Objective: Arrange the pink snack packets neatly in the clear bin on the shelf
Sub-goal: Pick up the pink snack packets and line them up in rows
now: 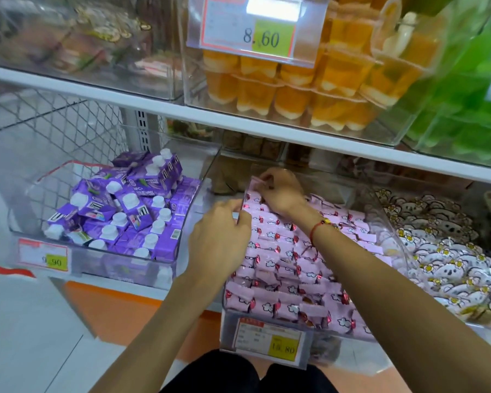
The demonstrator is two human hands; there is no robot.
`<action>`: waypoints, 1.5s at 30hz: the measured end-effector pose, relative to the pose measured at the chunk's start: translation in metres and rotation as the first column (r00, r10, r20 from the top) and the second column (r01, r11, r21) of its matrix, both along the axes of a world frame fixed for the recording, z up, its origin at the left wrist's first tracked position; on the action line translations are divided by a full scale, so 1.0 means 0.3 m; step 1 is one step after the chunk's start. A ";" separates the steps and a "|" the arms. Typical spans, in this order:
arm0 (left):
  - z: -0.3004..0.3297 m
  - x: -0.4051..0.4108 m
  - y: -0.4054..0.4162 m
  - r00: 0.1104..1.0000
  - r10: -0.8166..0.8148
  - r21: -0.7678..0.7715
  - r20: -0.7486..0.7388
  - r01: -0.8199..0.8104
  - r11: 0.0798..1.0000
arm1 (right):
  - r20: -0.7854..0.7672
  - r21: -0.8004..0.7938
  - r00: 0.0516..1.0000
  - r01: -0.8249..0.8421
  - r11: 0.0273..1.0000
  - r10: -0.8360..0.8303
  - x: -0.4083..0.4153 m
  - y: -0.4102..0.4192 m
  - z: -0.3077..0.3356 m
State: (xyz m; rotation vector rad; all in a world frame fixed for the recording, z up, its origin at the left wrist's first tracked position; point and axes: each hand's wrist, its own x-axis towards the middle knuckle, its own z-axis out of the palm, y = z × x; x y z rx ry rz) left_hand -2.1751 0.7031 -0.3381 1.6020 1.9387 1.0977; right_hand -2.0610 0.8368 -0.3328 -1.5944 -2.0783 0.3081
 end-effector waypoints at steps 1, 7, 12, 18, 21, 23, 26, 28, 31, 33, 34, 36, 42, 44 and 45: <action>0.000 0.000 0.000 1.000 0.004 0.002 -0.002 -0.004 1.000 | -0.097 -0.007 0.995 -0.011 1.000 0.011 0.001 -0.006 0.002; 0.003 -0.001 0.000 0.999 0.011 -0.012 -0.041 -0.012 1.000 | -0.587 0.181 0.809 0.184 0.966 -0.045 0.037 -0.103 0.068; 0.034 -0.001 -0.002 0.980 -0.048 0.263 -0.192 0.099 0.960 | -0.896 -0.139 0.378 0.264 0.955 -0.235 0.146 -0.276 0.093; 0.071 0.036 -0.018 0.853 -0.248 0.393 -0.460 0.446 0.804 | -0.932 -0.336 0.156 -0.039 0.941 -0.326 0.213 -0.408 0.135; 0.078 0.023 -0.018 0.917 -0.336 0.427 -0.217 0.398 0.812 | -0.912 -0.395 0.181 -0.152 0.906 -0.367 0.238 -0.426 0.154; 0.091 0.018 -0.014 0.900 -0.430 0.342 0.074 0.383 0.858 | -0.907 -0.407 0.204 -0.208 0.889 -0.368 0.256 -0.428 0.160; 0.116 0.013 -0.010 0.843 -0.395 0.255 0.366 0.317 0.914 | -0.859 -0.394 0.406 -0.139 0.908 -0.310 0.267 -0.429 0.153; 0.129 0.004 -0.002 0.862 -0.357 0.202 0.360 0.301 0.932 | -0.775 -0.322 0.583 -0.031 0.946 -0.244 0.266 -0.434 0.148; 0.136 -0.003 0.004 0.862 -0.357 0.141 0.361 0.328 0.934 | -0.682 -0.144 0.724 0.008 0.990 -0.105 0.253 -0.447 0.153; 0.131 -0.001 0.004 0.882 -0.354 0.145 0.312 0.324 0.935 | -0.521 0.040 0.853 -0.009 0.999 0.028 0.249 -0.452 0.152; 0.129 0.003 0.000 0.892 -0.354 0.153 0.283 0.322 0.934 | -0.389 0.132 0.916 -0.047 0.990 0.096 0.245 -0.454 0.153; 0.125 0.014 -0.008 0.897 -0.364 0.175 0.251 0.328 0.928 | -0.102 0.248 0.974 -0.173 0.953 0.203 0.233 -0.448 0.153; 0.106 -0.003 -0.023 0.956 -0.264 0.287 0.128 0.219 0.933 | -0.035 0.260 0.979 -0.184 0.948 0.200 0.215 -0.367 0.146; 0.079 -0.032 -0.030 0.982 -0.173 0.302 0.074 0.143 0.942 | -0.184 0.246 0.980 -0.033 0.969 0.080 0.219 -0.317 0.137; 0.063 -0.042 -0.036 0.988 -0.143 0.278 0.056 0.122 0.953 | -0.283 0.218 0.958 0.027 0.976 0.037 0.215 -0.289 0.130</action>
